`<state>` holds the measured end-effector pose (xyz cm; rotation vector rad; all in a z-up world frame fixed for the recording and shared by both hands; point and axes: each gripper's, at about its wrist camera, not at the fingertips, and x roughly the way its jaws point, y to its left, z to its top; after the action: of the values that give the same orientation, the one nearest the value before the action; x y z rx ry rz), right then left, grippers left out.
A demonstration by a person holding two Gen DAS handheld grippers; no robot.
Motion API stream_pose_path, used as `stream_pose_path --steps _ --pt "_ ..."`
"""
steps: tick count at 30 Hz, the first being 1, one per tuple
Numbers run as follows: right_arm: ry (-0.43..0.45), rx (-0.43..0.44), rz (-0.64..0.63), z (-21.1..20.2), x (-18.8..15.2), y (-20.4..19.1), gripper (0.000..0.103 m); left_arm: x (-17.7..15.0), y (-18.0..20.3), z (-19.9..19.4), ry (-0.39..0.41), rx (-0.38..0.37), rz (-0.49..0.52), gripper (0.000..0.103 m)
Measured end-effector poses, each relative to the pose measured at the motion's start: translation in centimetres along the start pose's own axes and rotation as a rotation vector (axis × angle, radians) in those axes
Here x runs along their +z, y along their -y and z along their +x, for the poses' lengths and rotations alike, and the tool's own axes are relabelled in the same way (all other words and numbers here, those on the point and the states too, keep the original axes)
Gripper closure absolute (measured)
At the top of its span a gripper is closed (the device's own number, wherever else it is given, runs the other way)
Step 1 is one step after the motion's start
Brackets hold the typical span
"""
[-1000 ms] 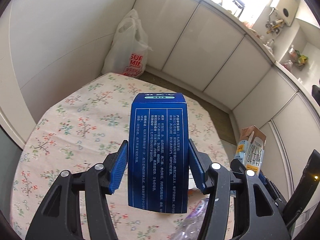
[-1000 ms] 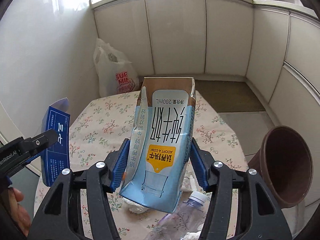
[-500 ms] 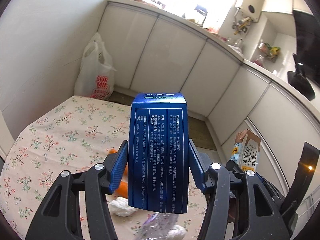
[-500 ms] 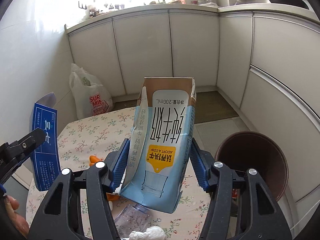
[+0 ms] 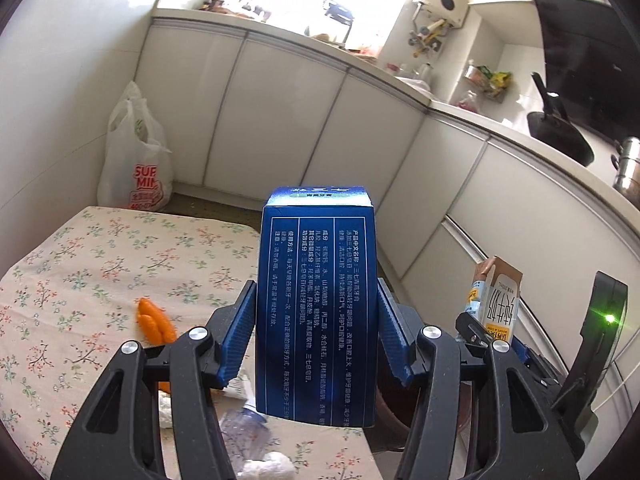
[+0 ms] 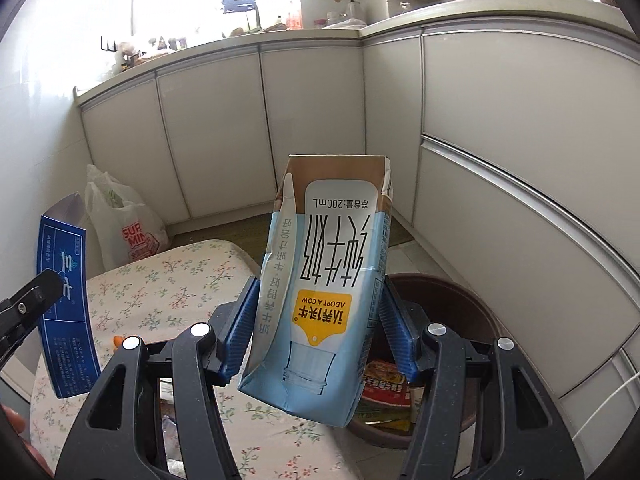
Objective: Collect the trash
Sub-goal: 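Lift and carry the blue box and milk carton with both tools toward the bin, then open the right tool over the bin to drop the milk carton, then open the left tool over the bin to drop the blue box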
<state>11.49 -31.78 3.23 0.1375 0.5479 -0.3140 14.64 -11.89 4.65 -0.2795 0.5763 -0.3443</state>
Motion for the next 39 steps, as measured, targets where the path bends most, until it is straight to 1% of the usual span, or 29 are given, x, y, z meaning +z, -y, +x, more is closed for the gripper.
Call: stream_pose_path --steps 3,7,11,14,16,17,18,20,22,23,25,27,35,39 --pt "0.006 -0.029 0.023 0.1 0.1 2.2 0.047 -0.5 1.4 0.4 -0.012 -0.013 0.024 0.046" --pt "-0.009 -0.072 0.063 0.8 0.1 5.0 0.047 -1.3 3.0 1.0 -0.030 -0.023 0.057 0.046" --pt "-0.016 -0.127 0.088 1.7 0.0 7.0 0.047 -1.9 4.2 1.4 -0.045 -0.032 0.081 0.046" --pt "-0.049 -0.152 0.112 2.6 -0.2 8.6 0.046 -2.3 5.1 2.0 -0.057 -0.041 0.098 0.046" --pt "-0.063 -0.178 0.134 3.1 -0.3 9.5 0.036 -2.6 5.8 2.5 -0.068 -0.049 0.103 0.046" --pt "-0.064 -0.187 0.143 3.1 -0.3 9.9 0.028 -2.7 6.2 2.9 -0.076 -0.055 0.102 0.046" --pt "-0.062 -0.197 0.150 3.1 -0.3 10.2 0.024 -2.9 6.6 3.3 -0.084 -0.061 0.099 0.046" --pt "-0.055 -0.216 0.162 2.8 -0.4 11.1 0.024 -3.2 7.5 4.3 -0.109 -0.079 0.089 0.046" --pt "-0.062 -0.231 0.175 2.8 -0.4 12.2 0.018 -3.8 8.6 5.3 -0.135 -0.095 0.088 0.046" --pt "-0.064 -0.249 0.184 2.8 -0.5 12.7 0.014 -4.0 9.2 5.7 -0.146 -0.102 0.090 0.046" --pt "-0.067 -0.282 0.204 2.7 -0.6 13.9 0.012 -4.5 10.5 6.7 -0.171 -0.114 0.097 0.046" --pt "-0.084 -0.299 0.246 2.8 -0.5 15.4 0.007 -4.9 11.6 7.6 -0.194 -0.126 0.102 0.046" --pt "-0.145 -0.333 0.371 3.0 -1.4 19.9 0.007 -6.4 15.4 10.6 -0.270 -0.151 0.141 0.046" --pt "-0.152 -0.336 0.391 2.7 -1.5 21.2 0.007 -6.9 16.9 11.6 -0.293 -0.155 0.150 0.046"
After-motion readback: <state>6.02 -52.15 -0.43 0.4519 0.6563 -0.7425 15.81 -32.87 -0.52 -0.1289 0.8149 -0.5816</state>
